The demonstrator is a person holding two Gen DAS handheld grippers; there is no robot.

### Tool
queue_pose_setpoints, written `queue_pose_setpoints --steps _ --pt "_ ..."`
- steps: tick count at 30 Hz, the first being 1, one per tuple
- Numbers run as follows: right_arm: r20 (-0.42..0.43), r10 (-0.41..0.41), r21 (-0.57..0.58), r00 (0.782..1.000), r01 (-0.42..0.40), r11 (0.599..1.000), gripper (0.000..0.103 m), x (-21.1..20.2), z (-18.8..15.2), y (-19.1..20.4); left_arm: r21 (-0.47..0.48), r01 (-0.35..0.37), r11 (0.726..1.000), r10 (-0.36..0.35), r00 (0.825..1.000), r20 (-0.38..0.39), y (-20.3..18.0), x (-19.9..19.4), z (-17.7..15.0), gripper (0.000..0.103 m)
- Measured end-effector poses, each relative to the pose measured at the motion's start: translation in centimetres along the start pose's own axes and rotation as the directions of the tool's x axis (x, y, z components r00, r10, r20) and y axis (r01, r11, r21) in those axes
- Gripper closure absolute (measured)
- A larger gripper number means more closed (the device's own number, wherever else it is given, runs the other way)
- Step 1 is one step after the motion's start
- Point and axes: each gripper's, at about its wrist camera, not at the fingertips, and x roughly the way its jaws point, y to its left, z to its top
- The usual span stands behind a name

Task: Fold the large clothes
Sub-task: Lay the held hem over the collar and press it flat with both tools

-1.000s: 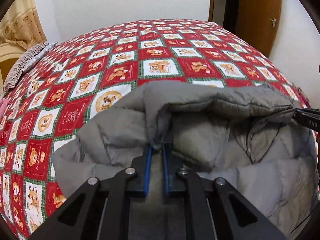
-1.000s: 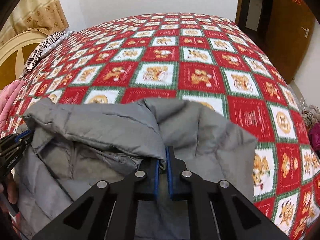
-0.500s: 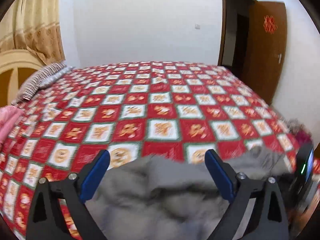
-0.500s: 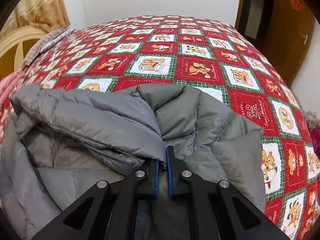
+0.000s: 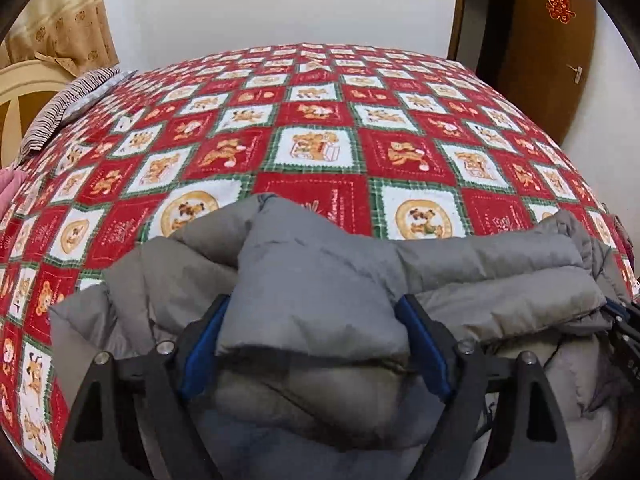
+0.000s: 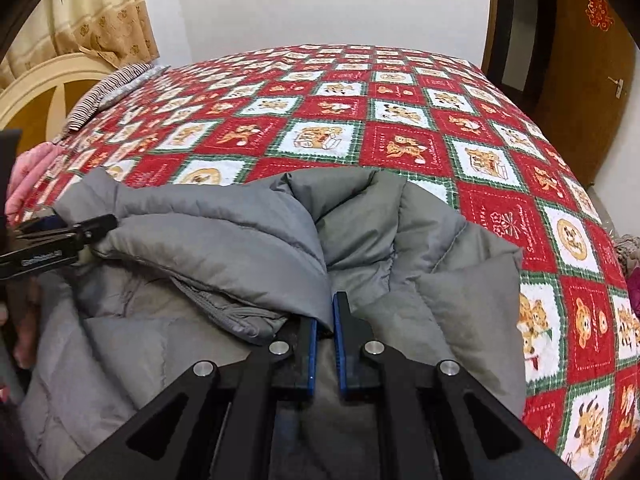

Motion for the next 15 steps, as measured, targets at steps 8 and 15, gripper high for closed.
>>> queue_pose_setpoints --steps 8,15 --pt "0.111 -0.054 0.135 0.992 0.039 0.99 0.061 -6.0 2.0 -0.8 -0.02 0.08 0.997 -0.073 0.971 0.229 -0.3 -6.8 3.4 0.013" --pt "0.174 0.068 0.175 0.982 -0.099 0.98 0.06 -3.7 6.7 2.6 -0.033 0.197 0.98 -0.19 0.971 0.146 -1.4 -2.2 4.1 0.013"
